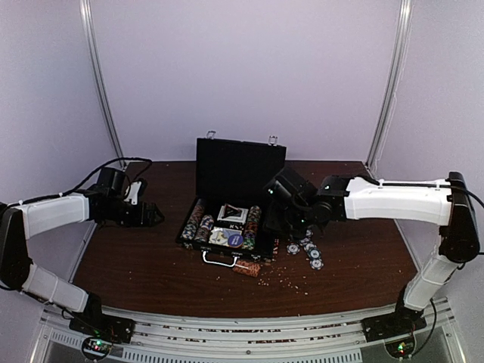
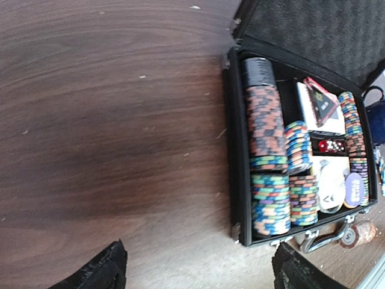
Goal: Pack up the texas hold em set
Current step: Adjust the dice in the slot, then pick up the dice from the center of the board.
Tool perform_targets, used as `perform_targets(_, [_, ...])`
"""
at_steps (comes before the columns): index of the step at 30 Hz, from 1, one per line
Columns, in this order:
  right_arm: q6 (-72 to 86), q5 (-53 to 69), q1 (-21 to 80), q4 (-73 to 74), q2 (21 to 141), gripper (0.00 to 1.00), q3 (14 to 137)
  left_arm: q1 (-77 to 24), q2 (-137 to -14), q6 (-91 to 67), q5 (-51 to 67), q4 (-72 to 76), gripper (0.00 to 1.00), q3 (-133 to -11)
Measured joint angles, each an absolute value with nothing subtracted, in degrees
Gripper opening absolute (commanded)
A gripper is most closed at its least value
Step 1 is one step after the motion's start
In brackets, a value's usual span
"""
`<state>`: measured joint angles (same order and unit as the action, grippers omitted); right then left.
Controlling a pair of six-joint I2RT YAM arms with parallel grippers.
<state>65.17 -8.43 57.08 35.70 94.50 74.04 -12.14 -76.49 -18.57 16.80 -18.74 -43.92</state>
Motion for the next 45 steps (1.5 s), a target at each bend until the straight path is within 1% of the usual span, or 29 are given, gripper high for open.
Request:
perform_targets(4, [67.5,-11.2,59.1,38.0,92.4,0.46,69.8,-15.0,-79.1,-20.2,16.8,-16.7,0.86,-44.5])
perform_targets(10, [67.9,-14.5,59.7,39.0,92.3,0.41,69.6,-17.3,-84.2,-23.2,17.6,-15.9,0.87,-50.0])
perform_targets(13, [67.7,-16.2,59.3,39.7,94.1,0.39,70.2,-17.8,-87.4,-24.0,18.0,-14.3,0.86,-54.0])
perform_targets(18, [67.2,-17.5,58.2,41.2,100.7,0.36,72.2,-17.8,-93.7,-24.1,19.6,-13.7,0.86,-59.8])
perform_targets(24, [66.8,-18.0,56.1,42.5,105.8,0.36,74.9,-17.8,-99.9,-23.4,21.8,-14.7,0.86,-64.7])
perform_targets(34, [66.3,-17.7,53.3,42.1,107.7,0.35,75.0,-18.2,-108.7,-21.5,24.3,-15.3,0.87,-72.1])
perform_targets(38, [66.1,-17.0,52.3,41.8,108.6,0.33,75.0,-18.4,-112.0,-21.1,24.4,-15.6,0.87,-75.0])
perform_targets(45, [66.1,-15.6,50.5,40.2,109.7,0.32,75.0,-18.7,-116.7,-21.1,25.8,-16.3,0.84,-79.0])
